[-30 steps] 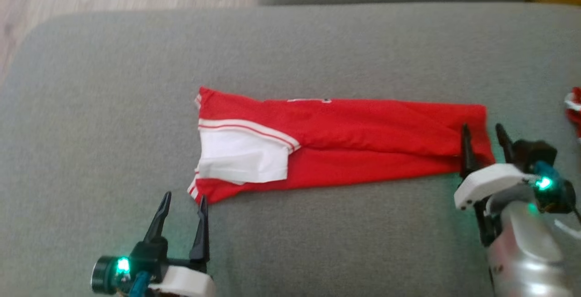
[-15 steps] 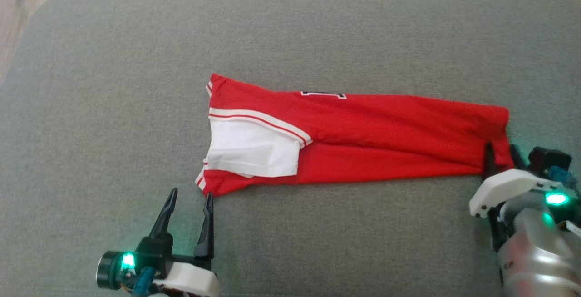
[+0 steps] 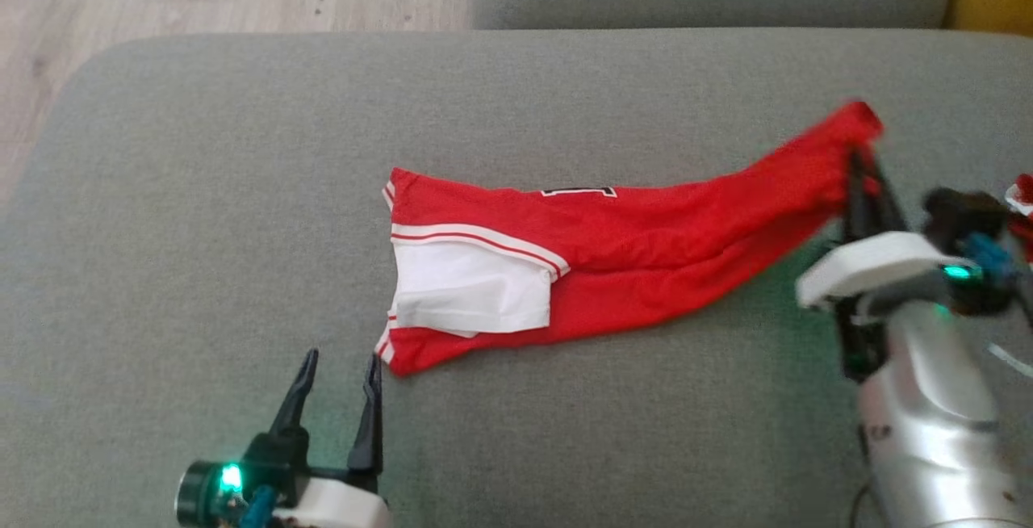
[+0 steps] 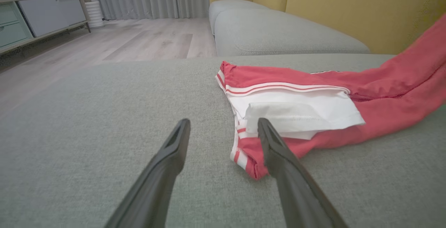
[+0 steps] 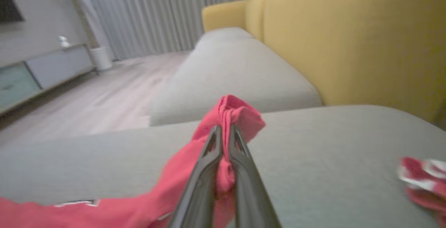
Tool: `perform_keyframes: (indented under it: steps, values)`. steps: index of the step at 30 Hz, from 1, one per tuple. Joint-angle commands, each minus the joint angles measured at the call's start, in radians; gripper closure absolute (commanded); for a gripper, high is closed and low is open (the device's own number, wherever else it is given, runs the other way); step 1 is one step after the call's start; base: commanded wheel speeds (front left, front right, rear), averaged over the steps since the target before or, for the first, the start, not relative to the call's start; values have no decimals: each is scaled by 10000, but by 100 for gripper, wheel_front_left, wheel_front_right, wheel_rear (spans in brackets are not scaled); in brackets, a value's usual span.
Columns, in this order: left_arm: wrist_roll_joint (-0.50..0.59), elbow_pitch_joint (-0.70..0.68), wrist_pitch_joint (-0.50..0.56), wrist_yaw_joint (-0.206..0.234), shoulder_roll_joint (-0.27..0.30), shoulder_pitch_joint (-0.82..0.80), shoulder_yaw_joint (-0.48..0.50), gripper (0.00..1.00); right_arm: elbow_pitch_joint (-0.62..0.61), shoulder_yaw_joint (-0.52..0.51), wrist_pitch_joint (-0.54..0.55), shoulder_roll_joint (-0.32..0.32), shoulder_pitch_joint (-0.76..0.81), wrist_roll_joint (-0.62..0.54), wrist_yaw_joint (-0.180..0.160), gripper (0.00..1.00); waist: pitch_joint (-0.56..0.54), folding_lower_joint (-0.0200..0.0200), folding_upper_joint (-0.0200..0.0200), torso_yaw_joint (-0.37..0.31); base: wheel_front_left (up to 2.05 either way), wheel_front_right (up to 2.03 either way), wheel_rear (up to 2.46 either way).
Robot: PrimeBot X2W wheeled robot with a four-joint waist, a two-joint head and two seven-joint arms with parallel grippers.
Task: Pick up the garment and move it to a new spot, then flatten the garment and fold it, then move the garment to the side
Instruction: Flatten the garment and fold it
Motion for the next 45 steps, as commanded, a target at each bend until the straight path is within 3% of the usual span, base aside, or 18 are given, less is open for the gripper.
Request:
perform_keyframes:
  steps: [1, 6, 9, 14, 19, 20, 21, 26, 31, 39, 45]
  values:
    - [-61, -206, -82, 1, 2, -47, 231, 0, -400, 583, -62, 30, -124, 301, -9, 100, -87, 0, 0, 133, 0, 0, 0]
    - [-138, -139, -82, 13, 2, 32, -6, 0, -1544, 3855, -63, 34, 181, 2686, -9, 100, -211, 0, 0, 831, 0, 0, 0]
    - [-133, -56, -82, -52, 1, -1, -379, 0, -1729, 5433, -63, 35, 187, 3856, -9, 100, -235, 0, 0, 1680, 0, 0, 0]
    - [-229, 8, -82, -50, 1, -304, -948, 0, -1371, 6512, -64, 36, 84, 4750, -9, 100, -255, 0, 0, 2783, 0, 0, 0]
    - [-267, 123, -82, -65, 1, -583, -1375, 0, -912, 7341, -64, 36, -42, 5425, -9, 100, -296, 0, 0, 3438, 0, 0, 0]
    - [-283, 137, -82, -47, 1, -608, -1428, 0, -828, 7438, -64, 36, -31, 5708, -9, 65, -311, 0, 0, 3494, 0, 0, 0]
    - [-296, 149, -82, -19, 1, -620, -1455, 0, -750, 7505, -64, 37, -53, 5926, -9, 0, -325, 0, 0, 3510, 0, 0, 0]
    - [-299, 201, -82, 121, 1, -639, -1321, 0, -862, 7290, -64, 37, -180, 5820, -9, 0, -359, 0, 0, 3123, 0, 0, 0]
    - [-146, 181, -82, 197, 1, -660, -986, 0, -796, 6026, -64, 37, 116, 4818, -9, 0, -474, 0, 0, 2360, 0, 0, 0]
    - [140, 5, -82, 461, 50, -625, -88, 0, -1176, 3073, -64, 37, 1294, 2405, -9, 0, -679, 0, 0, 627, 0, 0, 0]
    - [298, -102, -82, 706, 96, -414, 513, 0, -1322, 2334, -64, 37, 2091, 1653, -9, 0, -809, 0, 0, -225, 0, 0, 0]
